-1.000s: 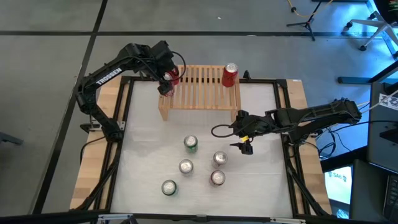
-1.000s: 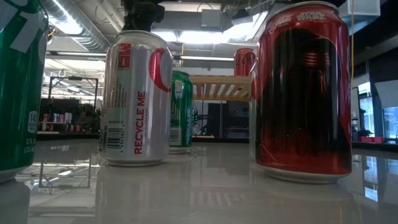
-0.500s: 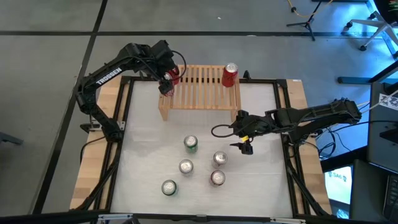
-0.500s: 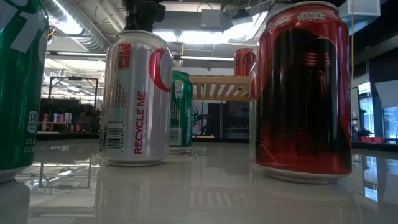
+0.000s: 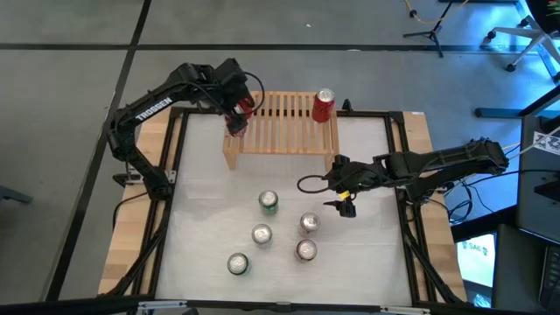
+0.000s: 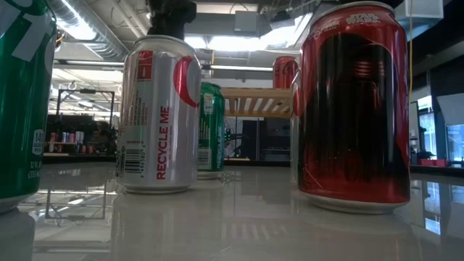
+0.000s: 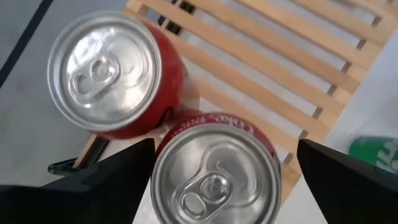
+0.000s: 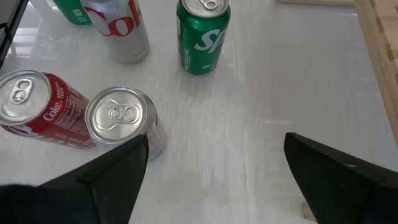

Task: Place canned beverage on shelf
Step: Put the left red white soda can on the shelf

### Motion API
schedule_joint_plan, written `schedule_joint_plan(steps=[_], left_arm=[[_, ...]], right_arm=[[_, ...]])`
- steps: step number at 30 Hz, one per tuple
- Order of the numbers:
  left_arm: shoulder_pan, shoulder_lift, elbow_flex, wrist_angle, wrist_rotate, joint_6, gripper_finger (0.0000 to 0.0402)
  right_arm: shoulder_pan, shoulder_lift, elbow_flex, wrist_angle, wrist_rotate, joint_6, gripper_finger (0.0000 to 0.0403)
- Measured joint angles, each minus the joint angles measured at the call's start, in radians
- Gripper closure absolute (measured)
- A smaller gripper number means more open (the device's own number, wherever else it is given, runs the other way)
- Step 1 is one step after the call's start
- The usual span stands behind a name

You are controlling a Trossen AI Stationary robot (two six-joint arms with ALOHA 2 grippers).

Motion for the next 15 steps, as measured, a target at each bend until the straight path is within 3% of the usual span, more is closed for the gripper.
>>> schedule_joint_plan(steps=[15], left_arm=[[-0.035,0.000,0.000,0.038,-0.002,-0.053,0.0020]], right_arm=[[0.000,0.000,0.000,0.000,0.000,0.000,0.0033]])
